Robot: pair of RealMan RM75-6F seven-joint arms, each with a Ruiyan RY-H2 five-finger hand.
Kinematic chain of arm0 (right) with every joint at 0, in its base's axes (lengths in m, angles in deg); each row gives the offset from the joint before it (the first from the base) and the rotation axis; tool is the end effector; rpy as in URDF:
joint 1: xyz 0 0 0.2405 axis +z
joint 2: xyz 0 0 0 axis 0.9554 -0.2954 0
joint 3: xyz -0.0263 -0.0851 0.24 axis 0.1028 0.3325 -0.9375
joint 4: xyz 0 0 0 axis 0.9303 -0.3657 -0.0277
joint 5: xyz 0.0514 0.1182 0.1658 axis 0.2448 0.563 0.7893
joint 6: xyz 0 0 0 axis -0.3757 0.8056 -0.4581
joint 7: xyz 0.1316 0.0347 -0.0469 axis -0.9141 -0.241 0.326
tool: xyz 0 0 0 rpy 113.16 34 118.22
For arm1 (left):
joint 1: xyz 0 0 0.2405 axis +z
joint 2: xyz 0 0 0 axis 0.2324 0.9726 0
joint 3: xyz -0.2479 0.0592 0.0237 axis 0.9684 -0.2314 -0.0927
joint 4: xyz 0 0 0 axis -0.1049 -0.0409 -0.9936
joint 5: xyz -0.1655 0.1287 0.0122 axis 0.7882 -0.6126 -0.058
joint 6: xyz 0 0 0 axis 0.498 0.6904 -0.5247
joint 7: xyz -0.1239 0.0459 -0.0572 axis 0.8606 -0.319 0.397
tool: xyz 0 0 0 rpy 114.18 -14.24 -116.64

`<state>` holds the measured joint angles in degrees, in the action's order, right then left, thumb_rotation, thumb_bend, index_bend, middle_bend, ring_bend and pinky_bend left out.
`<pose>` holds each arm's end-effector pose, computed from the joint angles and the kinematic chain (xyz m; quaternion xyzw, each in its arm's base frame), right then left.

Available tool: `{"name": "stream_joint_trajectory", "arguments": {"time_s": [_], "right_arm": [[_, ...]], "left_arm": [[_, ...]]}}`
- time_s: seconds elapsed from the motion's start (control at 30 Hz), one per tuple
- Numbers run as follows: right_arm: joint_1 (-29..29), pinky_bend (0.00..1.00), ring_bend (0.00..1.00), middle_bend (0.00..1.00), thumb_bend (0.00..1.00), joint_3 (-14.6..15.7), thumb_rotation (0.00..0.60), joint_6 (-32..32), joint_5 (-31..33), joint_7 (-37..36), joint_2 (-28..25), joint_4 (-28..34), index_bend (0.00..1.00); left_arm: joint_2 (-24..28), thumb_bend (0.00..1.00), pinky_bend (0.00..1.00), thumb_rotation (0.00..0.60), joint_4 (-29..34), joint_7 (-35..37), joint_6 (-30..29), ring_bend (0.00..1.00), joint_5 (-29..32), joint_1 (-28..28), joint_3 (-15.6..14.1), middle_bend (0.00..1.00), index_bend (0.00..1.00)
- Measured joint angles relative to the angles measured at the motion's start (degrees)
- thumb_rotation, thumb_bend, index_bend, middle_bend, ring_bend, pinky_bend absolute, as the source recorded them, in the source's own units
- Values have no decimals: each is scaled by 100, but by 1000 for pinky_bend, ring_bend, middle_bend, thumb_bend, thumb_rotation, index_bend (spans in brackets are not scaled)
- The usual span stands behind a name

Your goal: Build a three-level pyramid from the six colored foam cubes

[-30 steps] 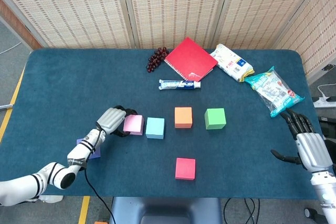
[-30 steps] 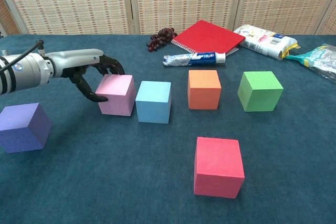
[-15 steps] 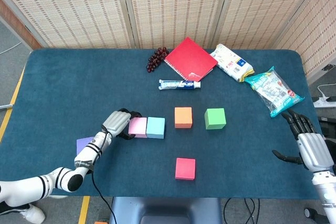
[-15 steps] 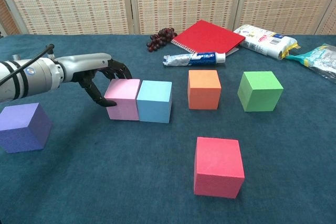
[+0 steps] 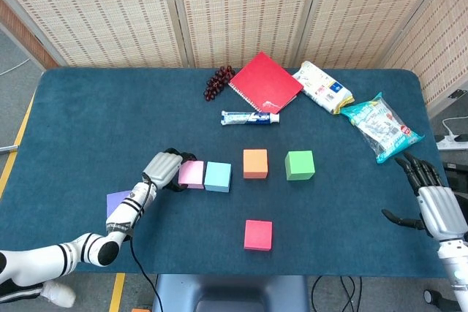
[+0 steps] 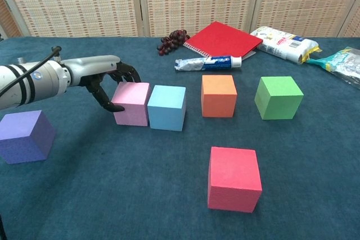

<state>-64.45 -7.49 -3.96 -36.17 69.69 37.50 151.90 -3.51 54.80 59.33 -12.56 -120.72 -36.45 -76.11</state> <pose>-0.3049 -0.2000 0.1802 0.5950 -0.4329 0.4232 0.5286 -0.1392 0.3757 -0.0254 -0.7483 -0.4372 -0.3392 0.3658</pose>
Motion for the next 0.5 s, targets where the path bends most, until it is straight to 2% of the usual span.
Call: {"name": "stream_joint_trajectory", "arguments": {"time_s": [0.5], "right_arm": [[-39, 2, 0, 0, 267, -7, 600, 27, 15, -134, 6, -117, 0]], "left_arm": [[-82, 313, 166, 600, 144, -106, 35, 269, 232, -117, 35, 371, 363]]}}
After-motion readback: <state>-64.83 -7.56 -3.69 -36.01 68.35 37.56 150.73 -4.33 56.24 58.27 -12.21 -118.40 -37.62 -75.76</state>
